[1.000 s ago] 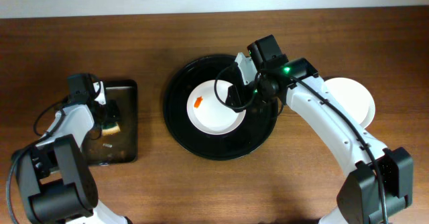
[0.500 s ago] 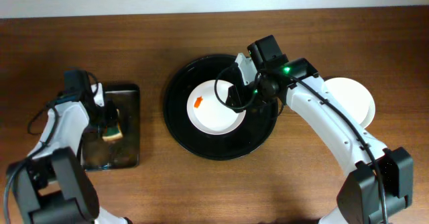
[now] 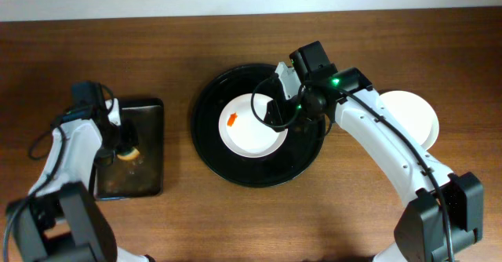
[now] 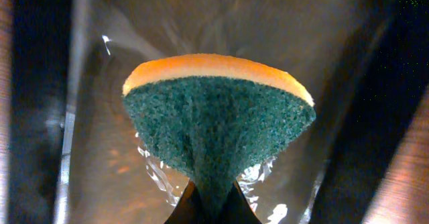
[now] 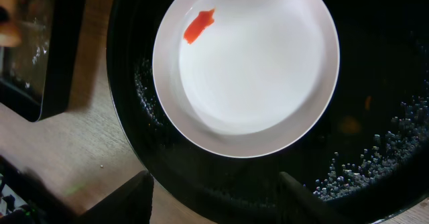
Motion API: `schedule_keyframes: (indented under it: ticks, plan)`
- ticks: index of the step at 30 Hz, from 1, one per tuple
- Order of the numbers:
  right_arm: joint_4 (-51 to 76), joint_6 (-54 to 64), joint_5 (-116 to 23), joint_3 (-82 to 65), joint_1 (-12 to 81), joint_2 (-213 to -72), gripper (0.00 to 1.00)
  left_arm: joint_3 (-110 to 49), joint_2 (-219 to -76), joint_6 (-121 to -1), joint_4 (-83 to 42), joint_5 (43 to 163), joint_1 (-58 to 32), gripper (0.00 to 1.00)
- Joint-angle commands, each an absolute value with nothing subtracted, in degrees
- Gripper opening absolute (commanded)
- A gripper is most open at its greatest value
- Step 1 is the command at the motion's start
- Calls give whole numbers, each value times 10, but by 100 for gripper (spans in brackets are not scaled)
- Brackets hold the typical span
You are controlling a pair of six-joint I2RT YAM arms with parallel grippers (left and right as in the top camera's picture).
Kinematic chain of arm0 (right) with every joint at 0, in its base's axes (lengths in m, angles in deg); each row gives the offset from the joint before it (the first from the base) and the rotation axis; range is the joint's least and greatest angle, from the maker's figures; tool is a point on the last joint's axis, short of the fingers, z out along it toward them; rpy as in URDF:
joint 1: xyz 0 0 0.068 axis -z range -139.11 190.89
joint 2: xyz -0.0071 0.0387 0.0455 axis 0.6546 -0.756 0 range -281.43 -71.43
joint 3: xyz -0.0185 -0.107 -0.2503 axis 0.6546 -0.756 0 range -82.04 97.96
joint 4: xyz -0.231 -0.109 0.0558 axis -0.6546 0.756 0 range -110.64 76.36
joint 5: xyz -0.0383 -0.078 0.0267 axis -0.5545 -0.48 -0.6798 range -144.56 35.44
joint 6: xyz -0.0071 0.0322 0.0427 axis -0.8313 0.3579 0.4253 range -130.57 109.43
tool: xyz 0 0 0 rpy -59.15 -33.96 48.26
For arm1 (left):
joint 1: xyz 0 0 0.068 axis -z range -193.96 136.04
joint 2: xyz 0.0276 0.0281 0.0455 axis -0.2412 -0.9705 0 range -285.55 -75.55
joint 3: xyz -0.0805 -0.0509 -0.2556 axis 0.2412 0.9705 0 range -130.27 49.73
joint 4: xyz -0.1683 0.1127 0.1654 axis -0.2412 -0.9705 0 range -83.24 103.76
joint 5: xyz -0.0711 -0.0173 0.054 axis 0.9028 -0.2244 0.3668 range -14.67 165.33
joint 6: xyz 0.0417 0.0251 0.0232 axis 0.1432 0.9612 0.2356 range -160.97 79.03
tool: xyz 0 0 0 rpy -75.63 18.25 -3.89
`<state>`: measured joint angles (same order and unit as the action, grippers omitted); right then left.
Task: Clean dirty plates on tray and stack at the side
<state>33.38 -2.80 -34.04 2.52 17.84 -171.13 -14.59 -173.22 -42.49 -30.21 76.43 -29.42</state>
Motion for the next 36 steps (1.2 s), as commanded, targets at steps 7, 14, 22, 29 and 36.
schedule_keyframes:
  ticks: [7,14,22,29,36]
  plan:
    - [334,-25,-335,28,180,-1712,59,-118,-1770,-412,-205,802,-295,0]
    - [340,-25,-335,28,180,-1712,59,-118,-1831,-391,-196,805,-273,0]
    - [346,-18,-335,28,180,-1712,59,-155,-1755,-410,-265,727,-273,0]
    - [347,3,-336,28,180,-1716,59,-180,-1738,-409,-324,787,-272,0]
    - [344,150,-401,27,181,-1756,60,-213,-1688,-416,-301,1050,-231,0]
